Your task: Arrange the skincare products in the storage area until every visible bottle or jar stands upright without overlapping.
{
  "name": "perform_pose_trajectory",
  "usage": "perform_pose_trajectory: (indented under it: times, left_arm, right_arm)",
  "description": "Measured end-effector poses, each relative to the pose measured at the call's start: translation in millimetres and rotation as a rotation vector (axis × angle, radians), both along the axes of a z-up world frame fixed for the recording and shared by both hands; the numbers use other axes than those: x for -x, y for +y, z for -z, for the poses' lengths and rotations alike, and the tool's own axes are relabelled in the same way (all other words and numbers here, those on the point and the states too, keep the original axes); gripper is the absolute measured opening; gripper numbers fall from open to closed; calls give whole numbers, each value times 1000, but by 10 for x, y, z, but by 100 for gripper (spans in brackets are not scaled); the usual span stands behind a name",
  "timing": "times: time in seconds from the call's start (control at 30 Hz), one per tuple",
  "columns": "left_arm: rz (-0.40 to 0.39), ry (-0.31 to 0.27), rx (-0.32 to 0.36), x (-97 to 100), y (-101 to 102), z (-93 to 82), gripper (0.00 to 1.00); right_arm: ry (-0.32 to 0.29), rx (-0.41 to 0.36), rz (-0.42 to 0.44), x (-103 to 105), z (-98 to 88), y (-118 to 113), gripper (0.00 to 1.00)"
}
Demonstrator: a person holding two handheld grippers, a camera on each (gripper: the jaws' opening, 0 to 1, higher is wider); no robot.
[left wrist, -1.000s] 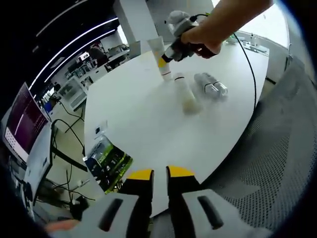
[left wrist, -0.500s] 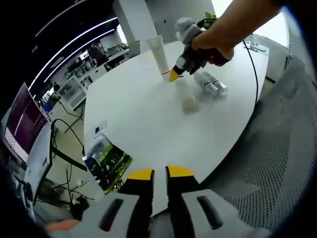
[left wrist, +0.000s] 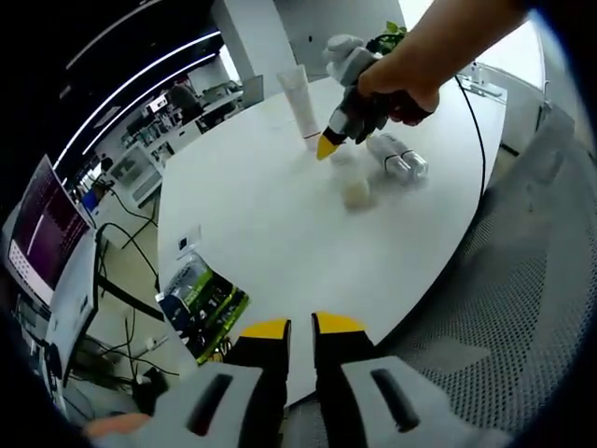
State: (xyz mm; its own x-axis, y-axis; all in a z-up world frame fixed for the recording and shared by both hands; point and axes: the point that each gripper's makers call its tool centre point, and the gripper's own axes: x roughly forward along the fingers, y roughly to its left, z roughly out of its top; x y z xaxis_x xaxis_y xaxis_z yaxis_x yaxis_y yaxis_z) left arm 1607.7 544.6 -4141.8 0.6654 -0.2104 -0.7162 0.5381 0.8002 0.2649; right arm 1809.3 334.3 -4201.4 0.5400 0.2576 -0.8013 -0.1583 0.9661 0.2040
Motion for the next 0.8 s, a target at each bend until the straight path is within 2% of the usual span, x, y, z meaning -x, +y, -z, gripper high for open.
perform_pose_trajectory:
  times: [0.17,0.27,0.37,0.53,0.7,0.8]
  left_arm:
    - [1,1,0,4,-1,1,4]
    - [0,2,-1,7,0,-1,4]
    - [0,4,-2,8,1,2,3]
    - [-1,4,-5,10,5,3,3]
    - [-3,10,-9,14,10,14,3]
    - [-5,11,-10,12,13,18,3]
  right_arm:
    - [19,-9,-46,77,24,120,68]
    - [44,-1,-105,161,69,215,67]
    - [65,33,-170,271,112,290,66]
    - [55,65,-218,309,123,378,65]
    - [81,88,-274,380,119,393,49]
    - [84,92,-288,379,127,384,44]
